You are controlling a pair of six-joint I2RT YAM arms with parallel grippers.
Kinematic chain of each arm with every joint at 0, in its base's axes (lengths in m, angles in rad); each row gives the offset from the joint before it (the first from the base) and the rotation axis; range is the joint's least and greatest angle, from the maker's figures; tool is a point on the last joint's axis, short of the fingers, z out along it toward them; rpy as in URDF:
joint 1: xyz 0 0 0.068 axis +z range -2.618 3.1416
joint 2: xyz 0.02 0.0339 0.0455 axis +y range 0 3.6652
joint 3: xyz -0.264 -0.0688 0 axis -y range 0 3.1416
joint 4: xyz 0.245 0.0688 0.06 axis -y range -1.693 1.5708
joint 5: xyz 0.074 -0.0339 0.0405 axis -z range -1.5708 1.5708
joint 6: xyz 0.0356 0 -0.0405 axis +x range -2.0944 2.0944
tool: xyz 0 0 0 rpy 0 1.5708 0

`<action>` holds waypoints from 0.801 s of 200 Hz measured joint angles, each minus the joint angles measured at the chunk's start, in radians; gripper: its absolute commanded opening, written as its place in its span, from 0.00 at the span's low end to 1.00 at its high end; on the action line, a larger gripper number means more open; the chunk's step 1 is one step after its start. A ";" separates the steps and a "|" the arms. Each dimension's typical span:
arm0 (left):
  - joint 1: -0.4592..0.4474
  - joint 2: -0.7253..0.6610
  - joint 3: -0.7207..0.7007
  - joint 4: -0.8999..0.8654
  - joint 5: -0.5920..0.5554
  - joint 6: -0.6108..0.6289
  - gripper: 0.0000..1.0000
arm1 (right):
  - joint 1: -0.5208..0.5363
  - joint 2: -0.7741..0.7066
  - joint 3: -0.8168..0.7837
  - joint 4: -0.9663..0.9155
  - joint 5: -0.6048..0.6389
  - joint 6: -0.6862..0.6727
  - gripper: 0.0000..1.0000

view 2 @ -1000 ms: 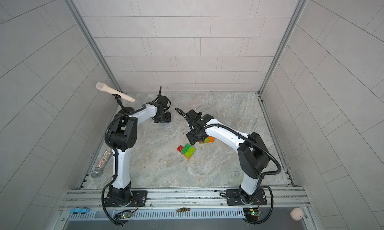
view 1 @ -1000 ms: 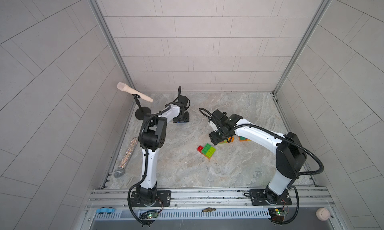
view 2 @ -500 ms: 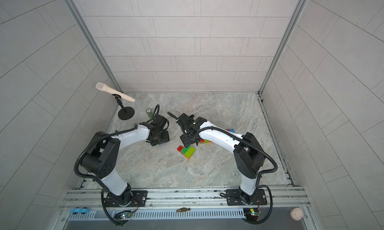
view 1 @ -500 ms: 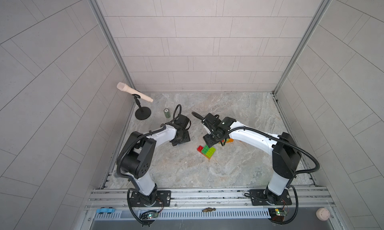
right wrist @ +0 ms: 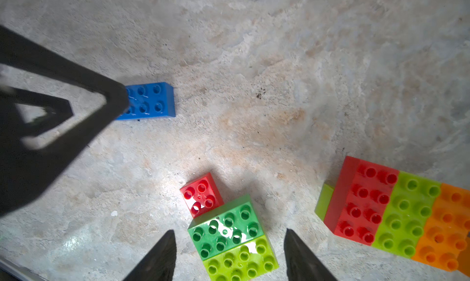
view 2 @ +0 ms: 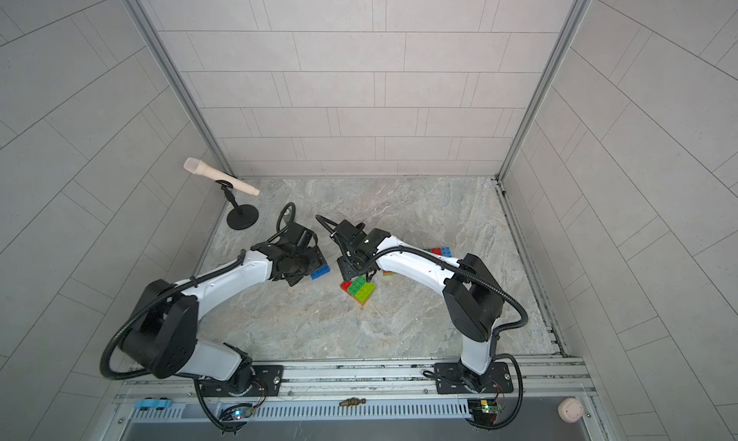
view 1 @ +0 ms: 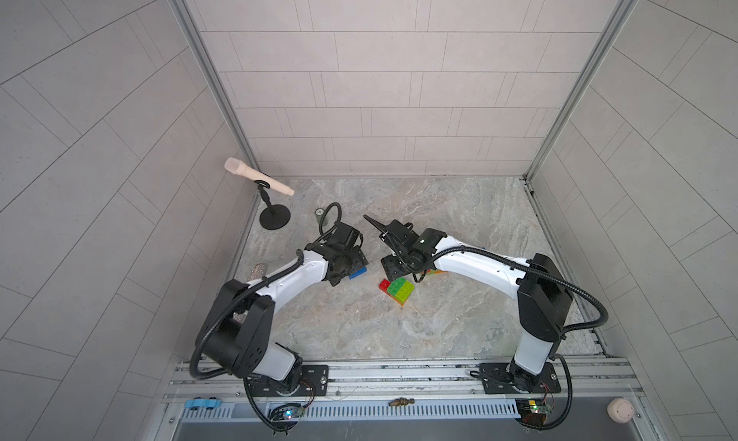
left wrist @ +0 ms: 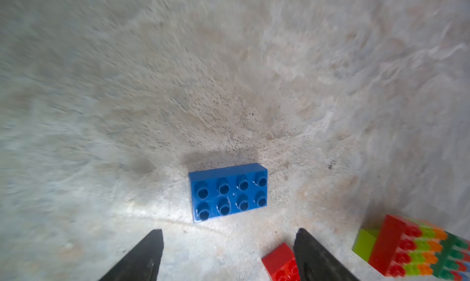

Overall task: Assemble a rectangle with lego
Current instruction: Place the lego brick at the center of the board, then pick up the lego brick from the center of the board.

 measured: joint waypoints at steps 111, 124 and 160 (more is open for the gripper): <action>0.400 -0.265 -0.128 -0.111 -0.157 0.293 0.91 | 0.132 0.466 0.526 -0.120 0.089 -0.005 0.80; 0.401 -0.265 -0.133 -0.109 -0.155 0.303 0.91 | 0.131 0.500 0.567 -0.137 0.090 -0.012 0.80; 0.406 -0.265 -0.140 -0.103 -0.153 0.326 0.91 | 0.128 0.586 0.686 -0.189 0.089 -0.030 0.81</action>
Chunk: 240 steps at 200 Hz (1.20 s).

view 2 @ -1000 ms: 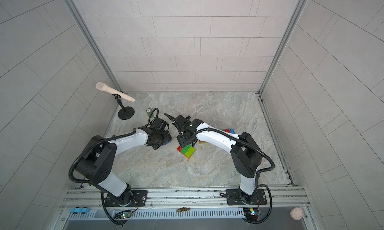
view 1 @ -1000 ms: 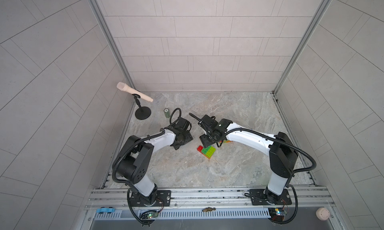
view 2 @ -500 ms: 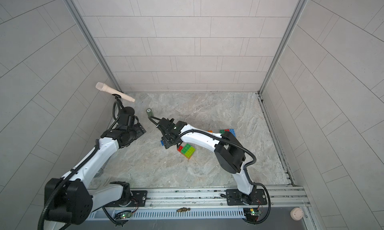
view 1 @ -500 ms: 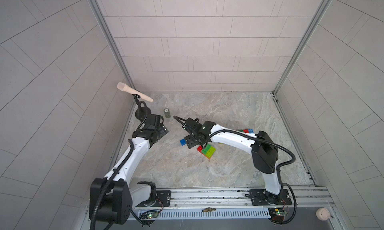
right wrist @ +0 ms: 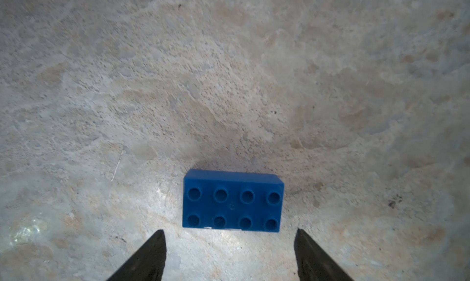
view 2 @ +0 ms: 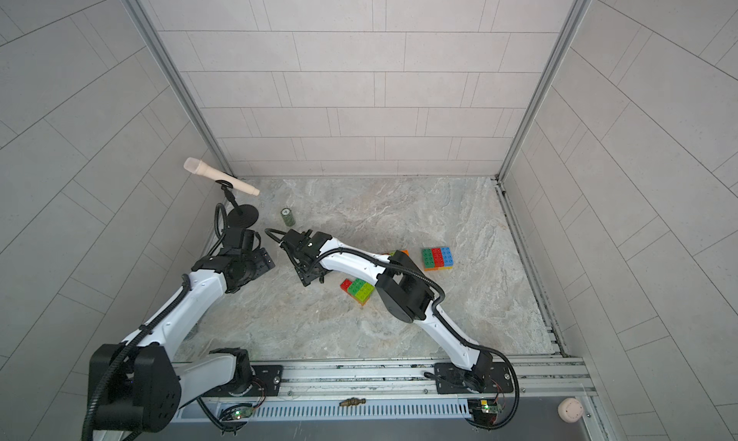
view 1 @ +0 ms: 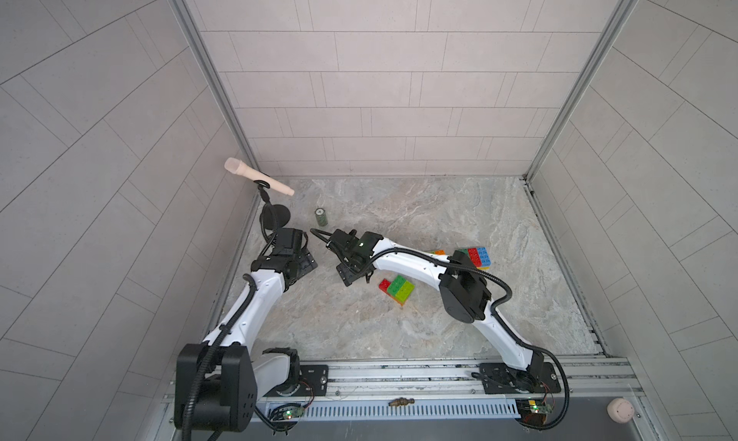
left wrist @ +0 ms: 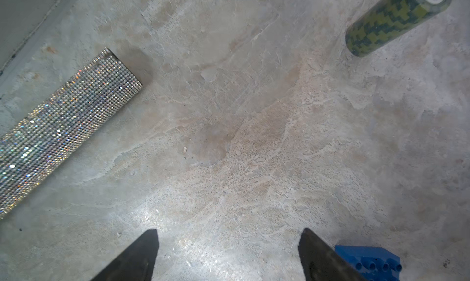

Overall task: Assemble a rectangle with lego
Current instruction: Pick up the lego brick from the center of the board.

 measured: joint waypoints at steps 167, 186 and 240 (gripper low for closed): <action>0.000 0.043 -0.019 0.026 0.060 0.035 0.90 | -0.032 0.096 0.121 -0.049 -0.017 -0.010 0.75; 0.000 0.044 -0.019 0.026 0.065 0.039 0.90 | -0.036 0.107 0.122 -0.049 -0.019 -0.010 0.73; 0.002 0.046 -0.019 0.026 0.072 0.041 0.89 | -0.040 0.116 0.130 -0.051 -0.029 -0.006 0.65</action>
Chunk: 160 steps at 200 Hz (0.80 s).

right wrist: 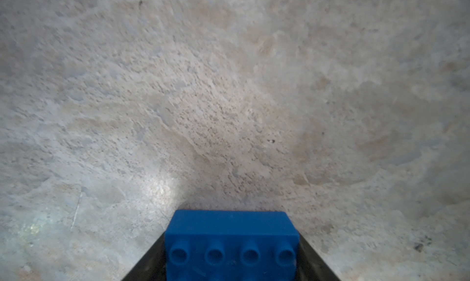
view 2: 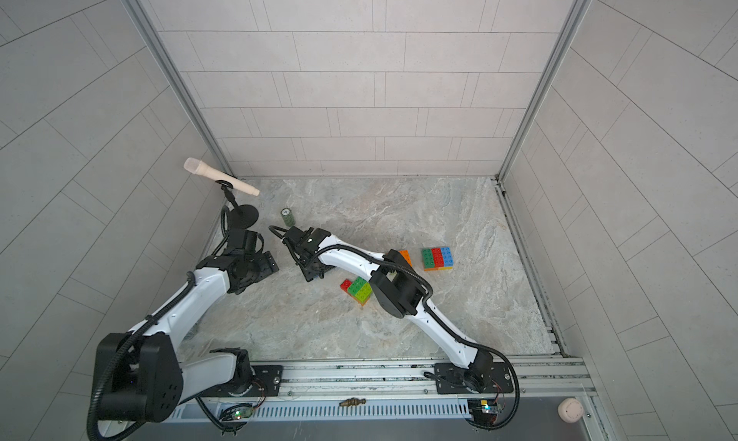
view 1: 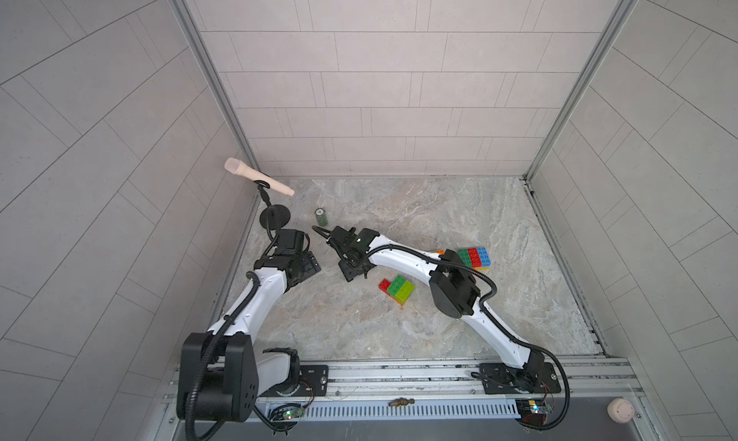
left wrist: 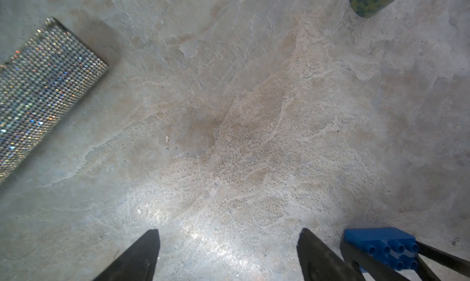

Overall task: Assemble a rectangle with lego
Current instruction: Pick up the lego brick from the center of the board.

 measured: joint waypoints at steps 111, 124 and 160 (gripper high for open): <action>-0.130 -0.045 0.005 0.021 0.011 0.076 0.85 | -0.013 -0.359 -0.316 0.006 -0.082 -0.264 0.55; -0.211 -0.057 -0.003 0.063 0.017 0.093 0.85 | -0.027 -0.439 -0.375 0.006 -0.097 -0.317 0.53; -0.402 -0.089 -0.142 0.277 0.050 0.094 0.85 | -0.089 -0.515 -0.472 -0.002 -0.121 -0.407 0.45</action>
